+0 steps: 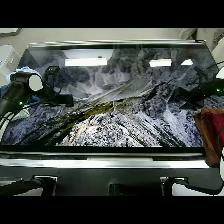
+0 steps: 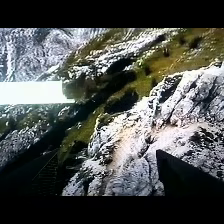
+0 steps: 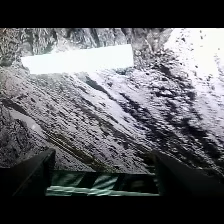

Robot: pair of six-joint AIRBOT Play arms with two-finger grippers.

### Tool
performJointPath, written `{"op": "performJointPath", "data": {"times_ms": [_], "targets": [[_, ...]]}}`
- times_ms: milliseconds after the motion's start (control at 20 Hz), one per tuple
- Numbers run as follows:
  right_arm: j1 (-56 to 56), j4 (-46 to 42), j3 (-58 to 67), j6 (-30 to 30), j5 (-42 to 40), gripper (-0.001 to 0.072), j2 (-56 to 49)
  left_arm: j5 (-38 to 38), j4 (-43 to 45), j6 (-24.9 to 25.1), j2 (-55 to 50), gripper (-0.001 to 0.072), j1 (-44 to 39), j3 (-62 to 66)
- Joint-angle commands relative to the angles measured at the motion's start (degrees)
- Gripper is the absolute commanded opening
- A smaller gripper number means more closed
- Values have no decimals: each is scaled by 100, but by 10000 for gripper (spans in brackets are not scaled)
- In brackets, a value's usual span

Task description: Fold the clothes and pants, and hang the long-sleeved shirts on hangers.

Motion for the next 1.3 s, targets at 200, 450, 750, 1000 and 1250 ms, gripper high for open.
{"op": "performJointPath", "data": {"times_ms": [200, 450, 750, 1000, 1250], "targets": [[4, 2, -2, -4, 2, 682, 7, 0, 2, 0, 2, 703, -2, -2], [4, 2, -2, -4, 2, 682, 4, 0, 2, 0, 2, 703, -2, -2], [7, 85, -2, 195, -450, 682, 7, 85, -35, -7, 2, 703, -7, -9], [4, 72, -2, 190, -1355, 682, 4, 216, -221, -236, -109, 703, -9, -17], [7, 68, -2, 190, -2334, 673, 4, 809, -391, -431, -428, 703, 0, 15]]}}
